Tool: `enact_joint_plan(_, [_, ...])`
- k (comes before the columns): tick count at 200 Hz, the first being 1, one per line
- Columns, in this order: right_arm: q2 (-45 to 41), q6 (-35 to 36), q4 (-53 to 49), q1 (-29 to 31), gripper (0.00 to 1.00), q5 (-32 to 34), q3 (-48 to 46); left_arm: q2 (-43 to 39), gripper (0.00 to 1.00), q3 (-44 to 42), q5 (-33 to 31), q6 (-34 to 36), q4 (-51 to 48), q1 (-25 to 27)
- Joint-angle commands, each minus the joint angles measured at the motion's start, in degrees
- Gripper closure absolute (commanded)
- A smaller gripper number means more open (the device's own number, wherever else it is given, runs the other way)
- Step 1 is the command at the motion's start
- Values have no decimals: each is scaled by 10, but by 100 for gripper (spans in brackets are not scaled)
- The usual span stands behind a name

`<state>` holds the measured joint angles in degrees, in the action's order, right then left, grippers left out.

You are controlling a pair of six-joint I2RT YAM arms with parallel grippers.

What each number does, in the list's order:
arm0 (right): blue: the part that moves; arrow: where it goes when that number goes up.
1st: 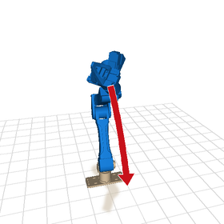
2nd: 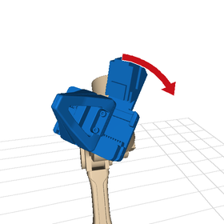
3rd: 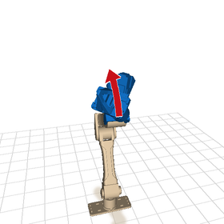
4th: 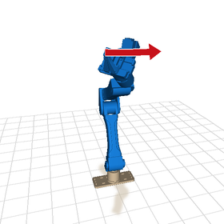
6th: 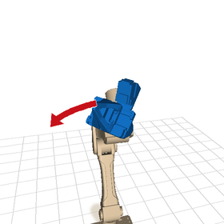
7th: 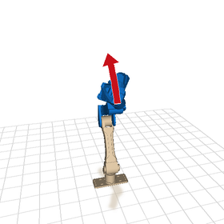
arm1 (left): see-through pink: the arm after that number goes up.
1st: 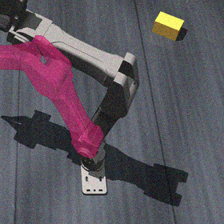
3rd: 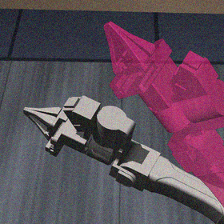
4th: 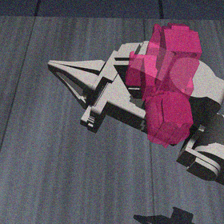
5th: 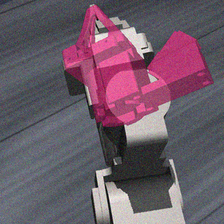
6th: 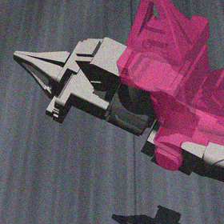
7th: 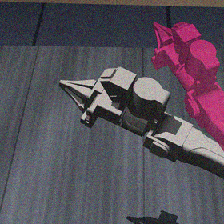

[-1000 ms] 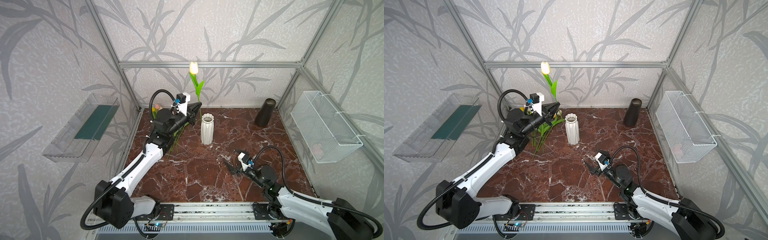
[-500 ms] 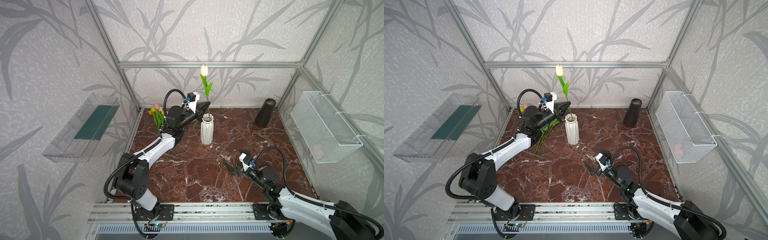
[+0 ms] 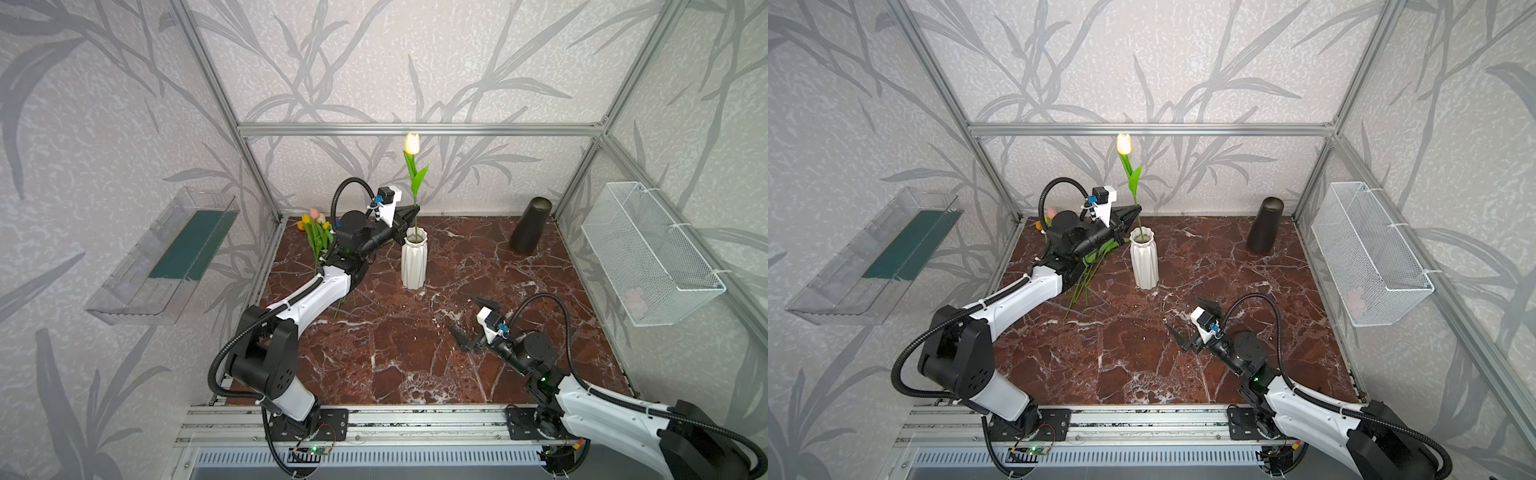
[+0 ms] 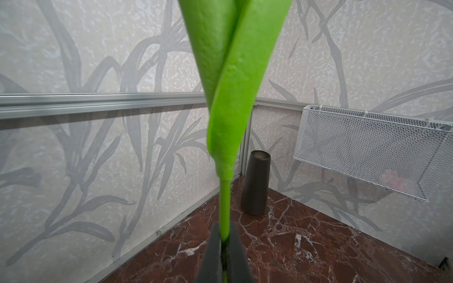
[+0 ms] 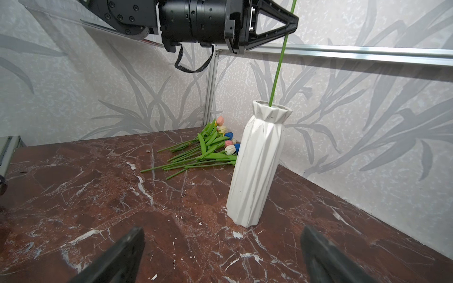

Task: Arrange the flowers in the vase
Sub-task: 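Lower the tulip stem into the white vase and open the left gripper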

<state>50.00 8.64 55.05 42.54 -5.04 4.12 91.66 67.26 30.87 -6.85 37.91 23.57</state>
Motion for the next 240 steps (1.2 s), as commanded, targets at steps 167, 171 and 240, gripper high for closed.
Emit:
enact_joint_plan(167, [20, 4, 13, 3, 0, -11, 17, -24, 65, -60, -33, 79, -141, 2])
enact_joint_plan(171, [21, 4, 13, 2, 0, -10, 17, -30, 65, -61, -35, 84, -150, 2])
enact_joint_plan(240, [22, -3, 13, 3, 0, -16, 18, -164, 44, -119, -67, 72, -197, -22])
